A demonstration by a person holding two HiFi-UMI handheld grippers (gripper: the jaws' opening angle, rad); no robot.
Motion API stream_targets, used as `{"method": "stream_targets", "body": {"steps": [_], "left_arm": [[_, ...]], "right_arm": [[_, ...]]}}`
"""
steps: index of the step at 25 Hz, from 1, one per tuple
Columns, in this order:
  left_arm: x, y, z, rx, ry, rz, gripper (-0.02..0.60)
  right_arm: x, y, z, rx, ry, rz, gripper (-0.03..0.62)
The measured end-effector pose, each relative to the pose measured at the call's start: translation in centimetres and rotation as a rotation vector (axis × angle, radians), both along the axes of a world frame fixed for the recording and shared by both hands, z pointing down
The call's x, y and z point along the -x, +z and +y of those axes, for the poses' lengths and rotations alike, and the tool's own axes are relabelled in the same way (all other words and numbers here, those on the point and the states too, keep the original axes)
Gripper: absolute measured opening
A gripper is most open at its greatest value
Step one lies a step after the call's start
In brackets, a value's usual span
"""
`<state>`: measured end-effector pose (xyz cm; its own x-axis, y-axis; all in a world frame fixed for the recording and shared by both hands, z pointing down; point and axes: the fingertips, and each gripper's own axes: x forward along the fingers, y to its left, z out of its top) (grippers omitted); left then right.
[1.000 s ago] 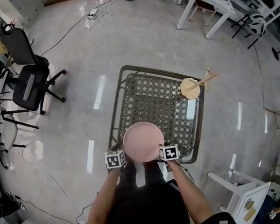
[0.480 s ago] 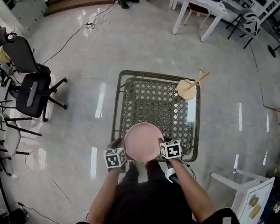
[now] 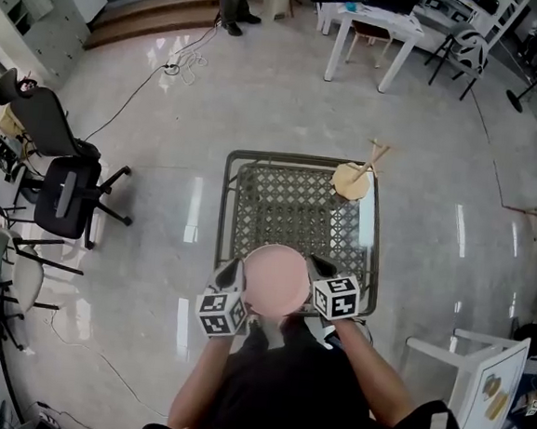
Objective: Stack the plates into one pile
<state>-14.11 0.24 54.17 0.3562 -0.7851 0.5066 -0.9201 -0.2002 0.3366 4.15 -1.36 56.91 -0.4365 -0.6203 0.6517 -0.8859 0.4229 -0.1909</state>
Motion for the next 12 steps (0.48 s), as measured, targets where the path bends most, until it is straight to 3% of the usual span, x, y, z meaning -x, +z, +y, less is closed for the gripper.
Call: {"method": "stream_targets", "body": {"steps": [6, 12], "left_arm": [[-1.0, -3.8, 0.0, -0.087, 0.011, 0.018, 0.017], [-1.6, -7.1, 0.7, -0.164, 0.036, -0.014, 0.017]], "right_arm": [[0.5, -4.3, 0.0, -0.090, -0.003, -0.053, 0.018], [0.7, -8.1, 0.6, -0.174, -0.005, -0.072, 0.014]]}}
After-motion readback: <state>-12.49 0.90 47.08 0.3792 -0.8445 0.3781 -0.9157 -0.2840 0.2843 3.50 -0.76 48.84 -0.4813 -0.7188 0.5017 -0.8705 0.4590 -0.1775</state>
